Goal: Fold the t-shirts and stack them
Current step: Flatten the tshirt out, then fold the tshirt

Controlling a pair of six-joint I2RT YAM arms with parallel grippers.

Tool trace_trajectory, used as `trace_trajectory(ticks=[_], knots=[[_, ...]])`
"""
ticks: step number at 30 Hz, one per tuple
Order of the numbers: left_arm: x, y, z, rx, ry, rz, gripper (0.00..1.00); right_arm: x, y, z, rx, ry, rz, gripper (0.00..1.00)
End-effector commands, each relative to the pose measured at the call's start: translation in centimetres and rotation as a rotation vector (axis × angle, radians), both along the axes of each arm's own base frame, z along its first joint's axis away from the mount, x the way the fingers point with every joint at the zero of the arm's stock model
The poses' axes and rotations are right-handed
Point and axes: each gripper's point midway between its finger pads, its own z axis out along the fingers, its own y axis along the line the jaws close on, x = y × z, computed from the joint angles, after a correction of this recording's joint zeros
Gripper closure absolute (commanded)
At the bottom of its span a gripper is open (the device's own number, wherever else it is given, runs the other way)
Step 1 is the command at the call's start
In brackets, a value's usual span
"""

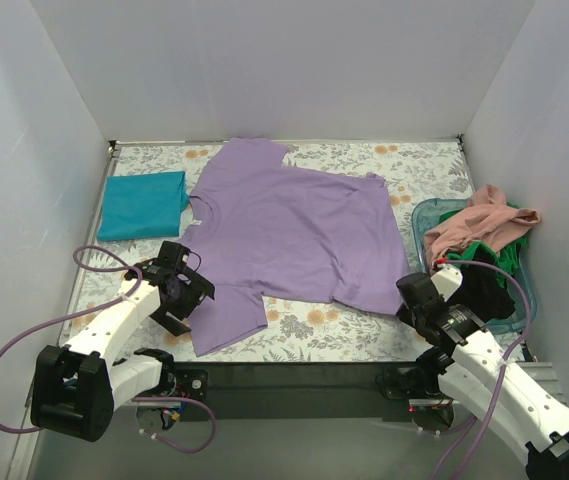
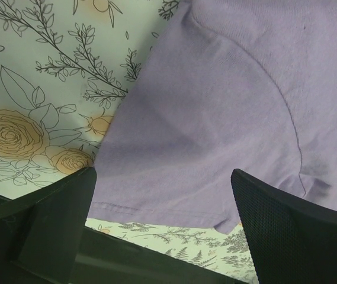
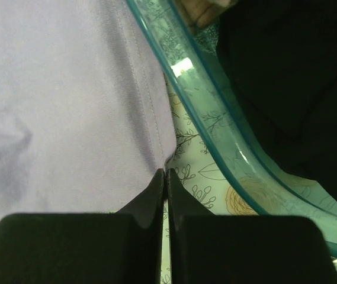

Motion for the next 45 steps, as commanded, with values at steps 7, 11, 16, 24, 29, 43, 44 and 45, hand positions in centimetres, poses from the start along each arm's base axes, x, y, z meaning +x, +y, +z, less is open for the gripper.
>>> trace_trajectory(ticks=[7, 11, 16, 24, 29, 43, 44, 45], knots=[[-2.7, -2.6, -0.6, -0.129, 0.099, -0.109, 0.07, 0.3, -1.3, 1.3, -0.046, -0.025, -0.074, 0.99], [-3.6, -1.8, 0.2, -0.065, 0.151, -0.131, 0.07, 0.5, -1.4, 1.5, -0.054, -0.027, -0.069, 0.99], [-4.5, 2.1, 2.6, 0.157, 0.22, -0.118, 0.02, 0.4, -1.4, 1.5, -0.058, -0.03, -0.062, 0.99], [-5.6, 0.4, 0.3, 0.095, 0.275, -0.078, 0.07, 0.5, -1.5, 1.6, -0.058, -0.051, -0.064, 0.99], [-6.5, -0.8, -1.9, 0.099, 0.341, -0.093, 0.18, 0.7, -1.7, 1.7, -0.069, -0.056, -0.065, 0.99], [-6.4, 0.3, -2.1, 0.24, 0.364, -0.047, 0.66, 0.8, -1.7, 1.9, -0.061, -0.076, -0.066, 0.99], [-6.4, 0.3, -2.1, 0.249, 0.367, -0.029, 0.66, 0.8, -1.7, 1.9, -0.061, -0.076, -0.066, 0.99], [-6.4, 0.6, -2.2, 0.269, 0.366, -0.027, 0.66, 0.8, -1.7, 2.0, -0.059, -0.08, -0.065, 0.99]])
